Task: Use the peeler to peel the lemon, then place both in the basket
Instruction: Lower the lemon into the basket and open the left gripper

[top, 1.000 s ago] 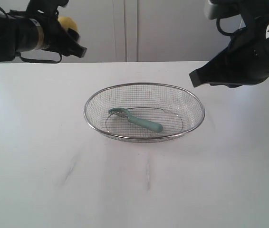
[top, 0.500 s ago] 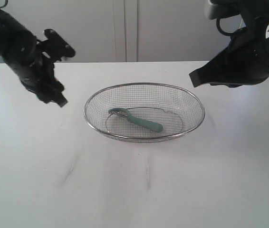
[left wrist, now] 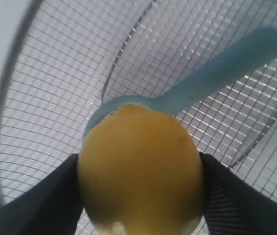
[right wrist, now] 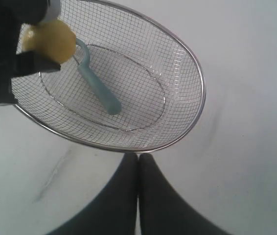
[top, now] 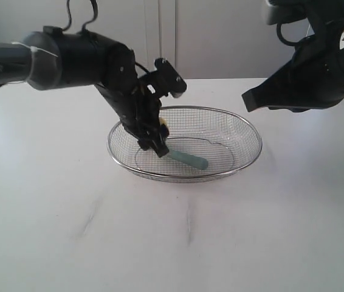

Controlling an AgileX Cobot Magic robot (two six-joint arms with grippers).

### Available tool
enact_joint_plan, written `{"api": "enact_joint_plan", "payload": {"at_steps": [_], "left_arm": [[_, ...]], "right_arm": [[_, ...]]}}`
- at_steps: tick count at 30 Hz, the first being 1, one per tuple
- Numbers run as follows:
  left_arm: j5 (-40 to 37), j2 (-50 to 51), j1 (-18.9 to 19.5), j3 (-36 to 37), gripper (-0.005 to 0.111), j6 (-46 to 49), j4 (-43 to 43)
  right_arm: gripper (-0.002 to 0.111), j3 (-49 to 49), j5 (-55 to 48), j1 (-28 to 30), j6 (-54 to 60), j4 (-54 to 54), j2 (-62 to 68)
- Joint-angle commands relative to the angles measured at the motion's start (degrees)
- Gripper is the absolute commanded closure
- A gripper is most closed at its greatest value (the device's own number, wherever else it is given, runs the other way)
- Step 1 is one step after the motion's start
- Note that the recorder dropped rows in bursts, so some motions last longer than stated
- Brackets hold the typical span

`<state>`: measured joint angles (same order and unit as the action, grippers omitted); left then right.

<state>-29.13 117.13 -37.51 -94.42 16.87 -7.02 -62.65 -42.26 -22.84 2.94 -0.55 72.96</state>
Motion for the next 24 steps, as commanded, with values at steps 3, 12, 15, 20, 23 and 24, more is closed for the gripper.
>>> {"api": "enact_joint_plan", "payload": {"at_steps": [3,12,15,20,23,24], "left_arm": [[0.1,2.9,-0.3,-0.4,0.107,-0.3,0.4],[0.9,3.4,-0.3,-0.4,0.103,-0.3,0.8],[0.0,3.4,-0.3,-0.4,0.086,-0.3,0.8],[-0.8,3.4,-0.3,-0.4,0.050,-0.3,0.5],[-0.8,3.4,-0.3,-0.4,0.037,-0.3,0.5],[-0.8,3.4,-0.3,-0.4,0.035,-0.3,0.5]], "right_arm": [[0.108,0.5,0.1,-0.1,-0.3,0.1,-0.5],[0.108,0.5,0.1,-0.1,-0.3,0.1,-0.5],[0.108,0.5,0.1,-0.1,-0.3,0.1,-0.5],[0.108,0.5,0.1,-0.1,-0.3,0.1,-0.5],[0.108,0.5,0.1,-0.1,-0.3,0.1,-0.5],[0.108,0.5,0.1,-0.1,-0.3,0.1,-0.5]]}}
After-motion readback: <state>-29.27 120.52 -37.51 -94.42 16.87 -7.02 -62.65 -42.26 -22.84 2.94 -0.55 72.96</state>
